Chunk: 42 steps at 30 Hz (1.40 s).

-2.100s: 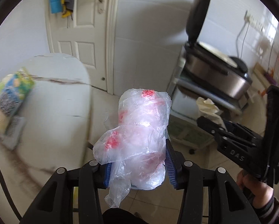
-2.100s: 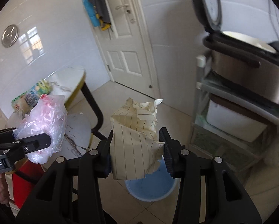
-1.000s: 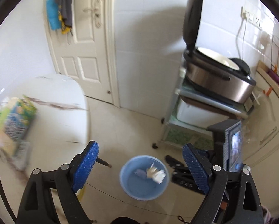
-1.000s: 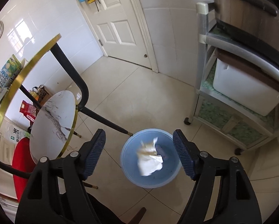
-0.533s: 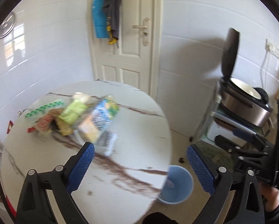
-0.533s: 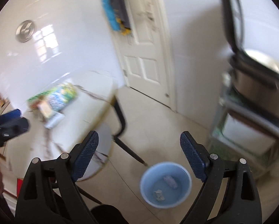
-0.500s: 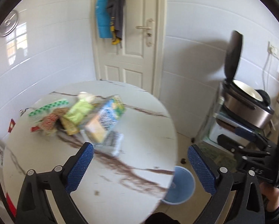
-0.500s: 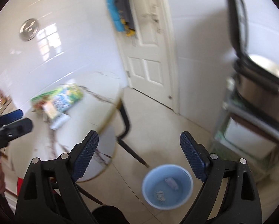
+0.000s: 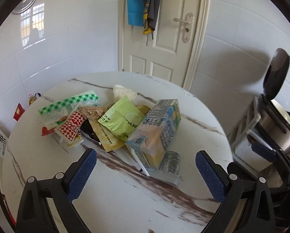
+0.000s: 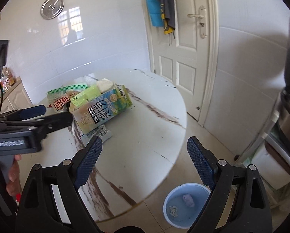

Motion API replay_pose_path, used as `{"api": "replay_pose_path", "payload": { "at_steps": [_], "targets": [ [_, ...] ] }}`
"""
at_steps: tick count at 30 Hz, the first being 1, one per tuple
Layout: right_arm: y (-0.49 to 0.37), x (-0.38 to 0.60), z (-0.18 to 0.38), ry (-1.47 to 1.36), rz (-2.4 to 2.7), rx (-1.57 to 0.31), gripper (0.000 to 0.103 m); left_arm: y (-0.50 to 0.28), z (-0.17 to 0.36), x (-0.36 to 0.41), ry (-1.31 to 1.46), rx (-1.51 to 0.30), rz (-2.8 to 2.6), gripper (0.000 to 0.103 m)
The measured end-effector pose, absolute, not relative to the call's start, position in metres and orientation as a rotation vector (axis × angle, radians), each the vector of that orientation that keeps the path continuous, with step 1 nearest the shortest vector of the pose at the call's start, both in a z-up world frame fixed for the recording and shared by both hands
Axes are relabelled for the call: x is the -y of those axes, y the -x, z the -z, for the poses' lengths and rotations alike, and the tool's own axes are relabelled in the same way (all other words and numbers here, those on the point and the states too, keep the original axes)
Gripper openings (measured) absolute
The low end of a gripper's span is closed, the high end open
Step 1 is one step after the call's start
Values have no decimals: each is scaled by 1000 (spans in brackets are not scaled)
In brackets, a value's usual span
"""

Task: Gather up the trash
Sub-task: 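Return to the table and grasp the milk carton with the left tool, then grasp the barcode wrapper with the right tool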

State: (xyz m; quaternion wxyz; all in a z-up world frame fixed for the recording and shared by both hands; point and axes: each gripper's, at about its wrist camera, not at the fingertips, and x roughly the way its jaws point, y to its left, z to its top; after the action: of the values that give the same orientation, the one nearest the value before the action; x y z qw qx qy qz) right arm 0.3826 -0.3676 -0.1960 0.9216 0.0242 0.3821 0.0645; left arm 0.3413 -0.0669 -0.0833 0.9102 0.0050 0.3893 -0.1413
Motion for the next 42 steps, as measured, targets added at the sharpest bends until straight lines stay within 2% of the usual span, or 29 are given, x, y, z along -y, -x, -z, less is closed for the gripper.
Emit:
{"api": "replay_pose_path", "payload": {
  "at_steps": [10,13,15,16,18,21,29,39,41,42],
  "targets": [
    [-417,361,224,-41,-170,-844,89,-399,107,87,0,-861,302,98],
    [-420,360,228,-40,-174,-852,89,-412,117,90,4,-891,307,83],
    [-421,360,230,-41,-171,-854,88,-419,125,91,19,-920,320,68],
    [-421,360,230,-45,-174,-854,88,-420,127,90,19,-924,318,65],
    [-422,360,230,-43,-174,-856,88,-421,128,90,21,-924,332,49],
    [-422,358,228,-42,-185,-855,88,-419,125,84,40,-907,342,41],
    [-421,331,225,6,-267,-864,89,-392,103,43,73,-815,338,38],
    [-451,283,252,91,-383,-993,89,-366,114,11,61,-843,329,37],
    [-451,279,253,112,-382,-989,85,-364,113,13,57,-847,340,37],
    [-450,279,252,117,-379,-987,76,-366,115,15,58,-851,352,36]
  ]
}}
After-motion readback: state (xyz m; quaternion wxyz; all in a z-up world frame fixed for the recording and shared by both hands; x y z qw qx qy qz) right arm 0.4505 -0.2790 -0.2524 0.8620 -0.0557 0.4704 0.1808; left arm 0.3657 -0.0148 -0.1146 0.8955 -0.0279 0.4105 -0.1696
